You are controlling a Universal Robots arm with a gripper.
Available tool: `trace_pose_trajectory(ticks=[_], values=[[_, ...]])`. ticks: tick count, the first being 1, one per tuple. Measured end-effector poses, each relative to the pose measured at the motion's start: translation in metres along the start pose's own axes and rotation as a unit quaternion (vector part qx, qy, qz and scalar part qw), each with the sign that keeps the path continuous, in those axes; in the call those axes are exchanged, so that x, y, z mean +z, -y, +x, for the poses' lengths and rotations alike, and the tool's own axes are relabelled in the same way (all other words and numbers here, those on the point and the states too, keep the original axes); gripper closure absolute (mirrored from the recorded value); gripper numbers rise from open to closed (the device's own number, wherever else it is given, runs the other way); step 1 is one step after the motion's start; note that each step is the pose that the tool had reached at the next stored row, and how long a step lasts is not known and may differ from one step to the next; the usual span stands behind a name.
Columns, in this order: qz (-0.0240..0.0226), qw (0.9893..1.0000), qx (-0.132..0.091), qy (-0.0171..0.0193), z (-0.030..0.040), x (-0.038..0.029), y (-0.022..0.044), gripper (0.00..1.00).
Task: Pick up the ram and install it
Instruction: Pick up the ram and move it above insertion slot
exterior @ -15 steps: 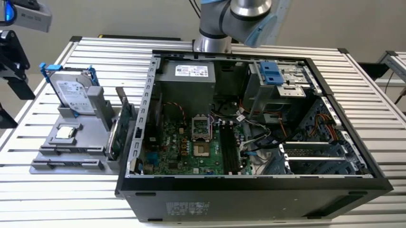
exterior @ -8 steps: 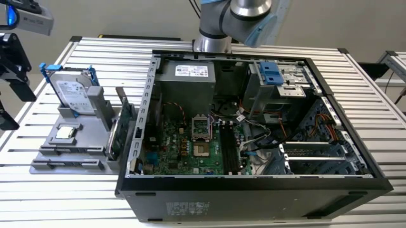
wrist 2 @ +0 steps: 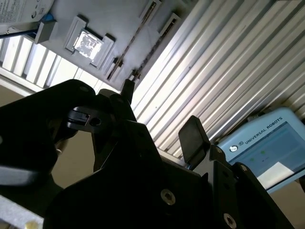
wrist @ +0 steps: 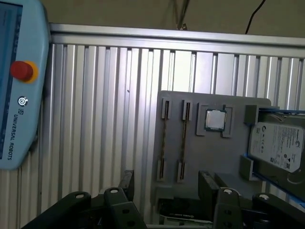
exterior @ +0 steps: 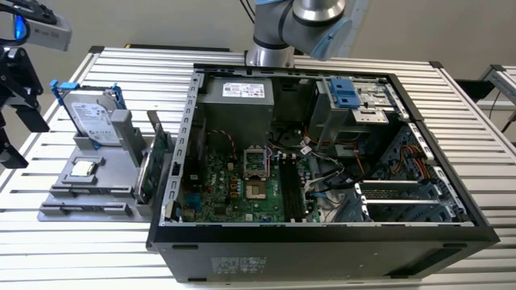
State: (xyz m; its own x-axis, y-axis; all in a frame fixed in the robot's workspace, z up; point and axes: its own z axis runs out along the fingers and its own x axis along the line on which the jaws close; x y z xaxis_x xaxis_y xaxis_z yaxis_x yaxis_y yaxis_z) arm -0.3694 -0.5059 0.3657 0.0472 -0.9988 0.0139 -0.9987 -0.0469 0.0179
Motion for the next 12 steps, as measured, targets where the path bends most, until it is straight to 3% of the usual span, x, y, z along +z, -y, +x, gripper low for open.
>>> trace_pose_trajectory(ticks=[12], values=[[0.0002, 1.0000, 0.000, 0.0001, -0.0049, 0.0088, 0.0004, 0.00]])
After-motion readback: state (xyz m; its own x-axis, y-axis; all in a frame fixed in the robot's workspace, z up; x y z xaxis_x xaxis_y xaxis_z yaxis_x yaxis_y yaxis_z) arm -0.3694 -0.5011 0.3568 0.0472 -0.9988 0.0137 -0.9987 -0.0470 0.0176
